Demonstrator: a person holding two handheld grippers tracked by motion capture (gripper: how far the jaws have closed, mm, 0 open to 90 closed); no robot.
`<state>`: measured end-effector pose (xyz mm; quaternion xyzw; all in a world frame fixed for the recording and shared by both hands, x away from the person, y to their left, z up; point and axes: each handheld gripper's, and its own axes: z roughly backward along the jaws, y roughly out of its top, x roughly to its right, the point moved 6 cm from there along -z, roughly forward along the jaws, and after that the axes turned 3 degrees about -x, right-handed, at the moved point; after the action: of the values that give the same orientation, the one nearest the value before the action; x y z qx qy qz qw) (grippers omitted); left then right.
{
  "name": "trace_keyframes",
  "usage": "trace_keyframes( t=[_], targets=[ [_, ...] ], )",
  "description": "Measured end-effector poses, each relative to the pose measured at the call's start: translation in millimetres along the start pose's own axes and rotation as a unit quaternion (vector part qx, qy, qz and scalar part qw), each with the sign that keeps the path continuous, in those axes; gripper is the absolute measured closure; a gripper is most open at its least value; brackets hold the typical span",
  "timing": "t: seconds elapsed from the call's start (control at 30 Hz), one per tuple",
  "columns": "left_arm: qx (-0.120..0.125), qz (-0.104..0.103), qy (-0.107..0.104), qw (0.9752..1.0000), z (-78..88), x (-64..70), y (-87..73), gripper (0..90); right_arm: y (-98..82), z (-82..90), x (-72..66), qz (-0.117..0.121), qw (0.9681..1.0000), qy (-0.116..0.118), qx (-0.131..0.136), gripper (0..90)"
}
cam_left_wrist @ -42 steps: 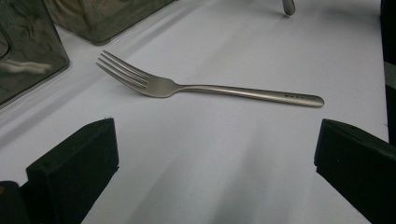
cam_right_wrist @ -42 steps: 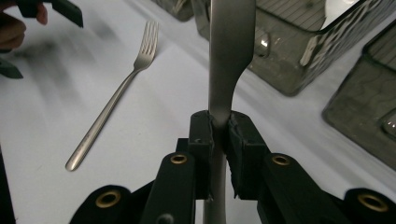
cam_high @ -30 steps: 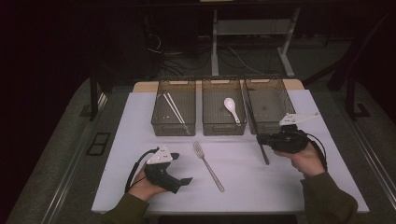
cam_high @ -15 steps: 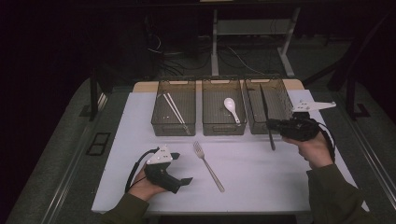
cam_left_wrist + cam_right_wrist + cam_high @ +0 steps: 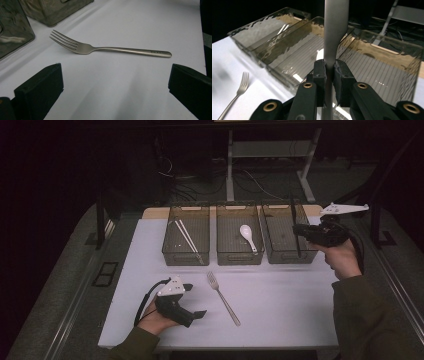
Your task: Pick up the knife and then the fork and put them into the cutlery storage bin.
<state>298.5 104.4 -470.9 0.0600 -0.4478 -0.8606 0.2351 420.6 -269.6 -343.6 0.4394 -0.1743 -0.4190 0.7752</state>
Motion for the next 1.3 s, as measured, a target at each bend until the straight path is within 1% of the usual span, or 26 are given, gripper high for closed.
trace_keyframes(
  t=[0.17,0.27,0.3,0.37,0.43,0.5,0.63,0.67,0.77,0.87,0.97,1.07,1.17,1.27,1.3],
  targets=[
    [0.004,0.004,-0.001,1.0,-0.7,0.7,0.5,0.0,10.2,-4.9,12.0,-0.009,0.9998,-0.016,0.0,80.2],
    [0.001,-0.001,-0.001,1.0,-0.8,1.1,0.3,0.0,14.6,-8.6,21.4,-0.013,0.9995,-0.03,0.004,80.2],
    [0.001,-0.001,-0.001,1.0,-0.8,1.2,0.3,0.0,15.6,-9.9,24.2,-0.017,0.9993,-0.032,0.004,80.2],
    [0.001,-0.001,-0.002,1.0,-0.8,0.9,0.2,0.0,17.0,-12.8,30.3,-0.017,0.999,-0.042,0.004,80.2],
    [0.002,0.001,-0.002,1.0,-0.9,0.8,0.3,0.0,16.8,-15.8,35.9,-0.024,0.9986,-0.048,0.001,80.2],
    [0.003,0.0,-0.002,1.0,-0.8,0.9,0.5,0.0,14.8,-19.0,41.6,-0.026,0.9981,-0.055,-0.004,80.2],
    [0.002,0.0,-0.002,1.0,-0.8,1.2,0.5,0.0,7.6,-26.8,52.9,-0.033,0.9968,-0.07,-0.018,80.2],
    [0.003,-0.002,-0.002,1.0,-0.7,1.1,0.7,0.0,5.8,-28.5,54.9,-0.035,0.9965,-0.073,-0.022,80.2],
    [0.004,0.001,-0.003,1.0,-0.6,1.1,0.7,0.0,0.3,-33.2,60.0,-0.037,0.9955,-0.08,-0.034,80.2],
    [0.004,0.001,-0.003,1.0,-0.2,1.6,0.7,0.0,-7.8,-38.1,64.3,-0.037,0.9946,-0.083,-0.051,80.2],
    [0.004,0.0,-0.003,1.0,-0.1,1.9,0.7,0.0,-18.5,-43.1,69.6,-0.041,0.9933,-0.086,-0.064,80.2],
    [0.004,0.0,-0.003,1.0,-0.2,2.0,0.7,0.0,-30.9,-48.6,74.7,-0.049,0.9915,-0.088,-0.083,80.1],
    [0.003,0.001,-0.004,1.0,-0.6,1.8,0.6,0.0,-41.8,-53.7,77.9,-0.051,0.9896,-0.09,-0.1,80.1],
    [0.003,0.001,-0.004,1.0,-0.8,1.8,0.4,0.0,-48.5,-57.5,80.2,-0.05,0.988,-0.092,-0.114,80.1],
    [0.002,0.001,-0.004,1.0,-0.8,1.7,0.3,0.0,-49.3,-58.3,80.6,-0.049,0.9881,-0.093,-0.112,80.1]
  ],
)
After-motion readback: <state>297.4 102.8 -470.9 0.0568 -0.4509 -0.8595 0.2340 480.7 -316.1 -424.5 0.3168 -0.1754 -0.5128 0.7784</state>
